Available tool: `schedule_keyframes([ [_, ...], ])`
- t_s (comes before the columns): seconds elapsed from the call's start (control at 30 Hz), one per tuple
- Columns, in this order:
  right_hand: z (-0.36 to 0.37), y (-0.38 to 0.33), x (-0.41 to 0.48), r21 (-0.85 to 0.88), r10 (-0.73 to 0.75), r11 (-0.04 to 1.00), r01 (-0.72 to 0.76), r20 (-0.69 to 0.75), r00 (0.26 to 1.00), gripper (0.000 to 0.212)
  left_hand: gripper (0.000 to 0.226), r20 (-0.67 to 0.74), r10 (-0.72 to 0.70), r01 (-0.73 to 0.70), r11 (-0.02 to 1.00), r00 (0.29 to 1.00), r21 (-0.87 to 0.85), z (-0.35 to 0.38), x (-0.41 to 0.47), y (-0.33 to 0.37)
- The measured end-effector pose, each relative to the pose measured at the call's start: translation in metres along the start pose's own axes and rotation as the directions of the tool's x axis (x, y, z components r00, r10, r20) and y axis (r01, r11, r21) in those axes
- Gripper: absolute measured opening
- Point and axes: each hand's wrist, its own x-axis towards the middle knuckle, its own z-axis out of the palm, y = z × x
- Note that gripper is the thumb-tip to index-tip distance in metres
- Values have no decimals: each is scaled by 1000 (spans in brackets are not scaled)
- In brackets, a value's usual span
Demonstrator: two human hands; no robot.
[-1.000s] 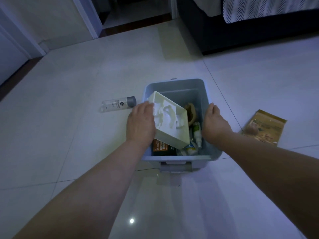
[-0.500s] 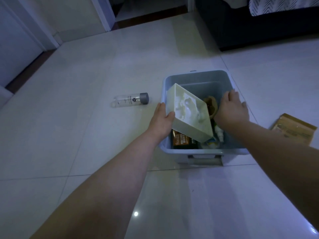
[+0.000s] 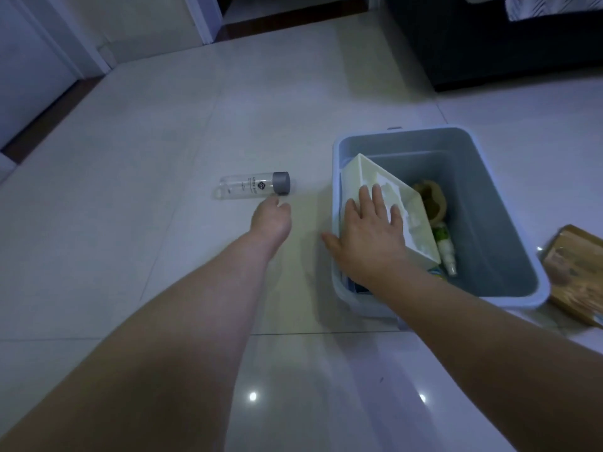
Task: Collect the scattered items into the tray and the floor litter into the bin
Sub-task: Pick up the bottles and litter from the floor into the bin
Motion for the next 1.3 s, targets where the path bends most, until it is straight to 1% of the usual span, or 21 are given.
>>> schedule_keyframes([
  [0.07,-1,-6,9,-84,25,996,-23,17,1000,76,43,51,-14,3,978,999,208,-7,18,-11],
  [0.13,-3,-13,20,-106,59,993,-53,54,997,74,47,69,3,-29,928,998,371,-12,37,-18],
  [0.2,-4,-18,29,-127,72,990,-61,76,995,71,48,75,28,-62,867,997,494,-15,58,-24],
  [0.27,-6,-21,37,-123,77,990,-64,102,992,70,51,110,48,-102,822,993,561,-15,73,-27],
  [0.37,-5,-21,59,-44,117,992,-114,84,990,71,55,164,98,-178,782,982,597,-9,103,-23],
  [0.5,-5,-17,79,14,105,994,-106,49,993,69,62,217,147,-254,736,965,627,3,127,-13],
  [0.63,-7,-8,87,33,101,994,-102,27,995,62,65,283,180,-331,642,942,692,7,145,-10],
  [0.7,-8,-7,86,22,101,995,-102,38,994,61,71,294,165,-329,631,942,703,5,156,-9],
  [0.8,-6,-6,87,-19,93,996,-92,37,995,62,80,314,105,-304,649,944,697,8,168,-12],
  [0.9,-5,-7,87,-63,86,994,-84,32,996,63,81,341,21,-274,643,940,715,11,174,-19],
  [0.93,-5,-6,87,-70,90,994,-87,32,995,64,82,339,17,-274,627,941,729,13,174,-20],
  [1.0,-6,-6,86,-76,93,993,-89,43,995,64,86,317,52,-289,569,947,770,13,173,-22],
  [1.07,-6,-6,85,-79,100,992,-96,48,994,63,83,279,117,-299,506,953,809,11,172,-17],
  [1.13,-6,-6,84,-81,109,991,-105,45,993,63,68,246,185,-304,440,951,845,12,171,-12],
  [1.17,-6,-6,84,-84,110,991,-106,45,993,62,63,241,195,-304,429,951,851,13,170,-12],
  [1.23,-6,-7,84,-88,115,990,-111,46,992,61,61,273,148,-310,418,951,854,15,169,-17],
  [1.3,-6,-8,84,-94,121,989,-116,49,991,61,60,287,118,-310,364,951,878,15,164,-23],
])
